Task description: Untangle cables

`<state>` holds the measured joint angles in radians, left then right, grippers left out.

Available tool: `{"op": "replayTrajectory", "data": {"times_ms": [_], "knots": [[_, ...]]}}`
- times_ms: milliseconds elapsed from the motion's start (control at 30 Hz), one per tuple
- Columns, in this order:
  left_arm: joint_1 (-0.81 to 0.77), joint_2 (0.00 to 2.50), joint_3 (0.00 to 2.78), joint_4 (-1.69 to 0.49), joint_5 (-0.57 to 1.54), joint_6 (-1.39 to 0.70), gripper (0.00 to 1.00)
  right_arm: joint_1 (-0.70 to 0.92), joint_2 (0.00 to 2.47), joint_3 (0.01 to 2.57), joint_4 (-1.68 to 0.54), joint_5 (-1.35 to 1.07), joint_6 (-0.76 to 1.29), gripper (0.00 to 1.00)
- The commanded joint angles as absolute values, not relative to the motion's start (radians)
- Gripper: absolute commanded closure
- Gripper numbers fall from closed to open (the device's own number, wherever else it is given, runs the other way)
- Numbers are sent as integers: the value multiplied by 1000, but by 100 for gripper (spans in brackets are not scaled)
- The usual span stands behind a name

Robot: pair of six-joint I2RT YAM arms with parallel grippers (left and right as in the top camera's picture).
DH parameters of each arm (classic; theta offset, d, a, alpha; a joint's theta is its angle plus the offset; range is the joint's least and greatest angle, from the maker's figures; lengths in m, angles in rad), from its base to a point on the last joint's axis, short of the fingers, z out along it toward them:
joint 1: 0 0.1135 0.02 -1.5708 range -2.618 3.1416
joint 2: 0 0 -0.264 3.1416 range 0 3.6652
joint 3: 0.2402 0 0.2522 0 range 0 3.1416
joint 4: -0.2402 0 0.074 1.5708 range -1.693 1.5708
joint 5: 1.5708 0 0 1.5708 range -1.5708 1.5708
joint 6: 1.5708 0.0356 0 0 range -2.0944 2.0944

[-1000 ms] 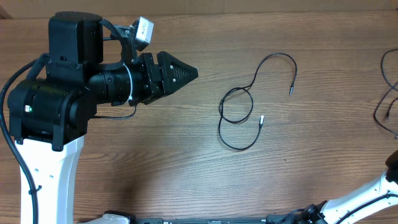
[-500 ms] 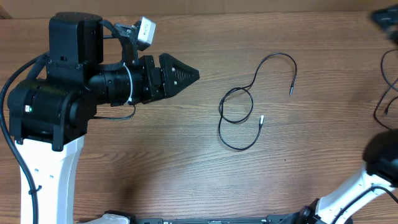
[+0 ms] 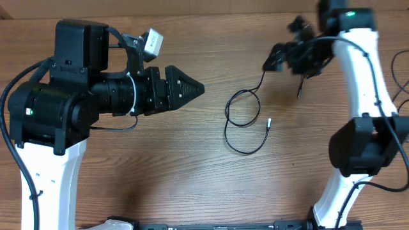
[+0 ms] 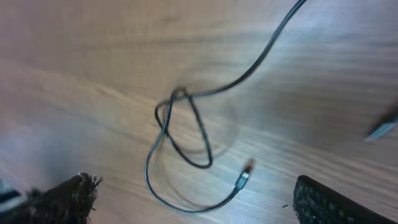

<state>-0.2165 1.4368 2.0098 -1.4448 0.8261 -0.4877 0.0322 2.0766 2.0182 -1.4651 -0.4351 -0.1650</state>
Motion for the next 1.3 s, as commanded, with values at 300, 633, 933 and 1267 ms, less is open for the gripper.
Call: {"op": "replayTrajectory", "data": {"times_ms": [300,633,933,1267], "knots": [[-217,1436,2030,-1461,865,-448,25,73,2041,1624,-1272,-406,-287,3],[-217,1436,2030,-1459,865,-449,25,115,2041,1415,-989,-537,-179,96],[-217,1436,2030,-1459,865,-448,25,124,2037,1491,-954,-744,-110,96],[-217,1436,2030,-1460,865,-448,24,124,1969,1976,-1298,-703,-214,96]]}}
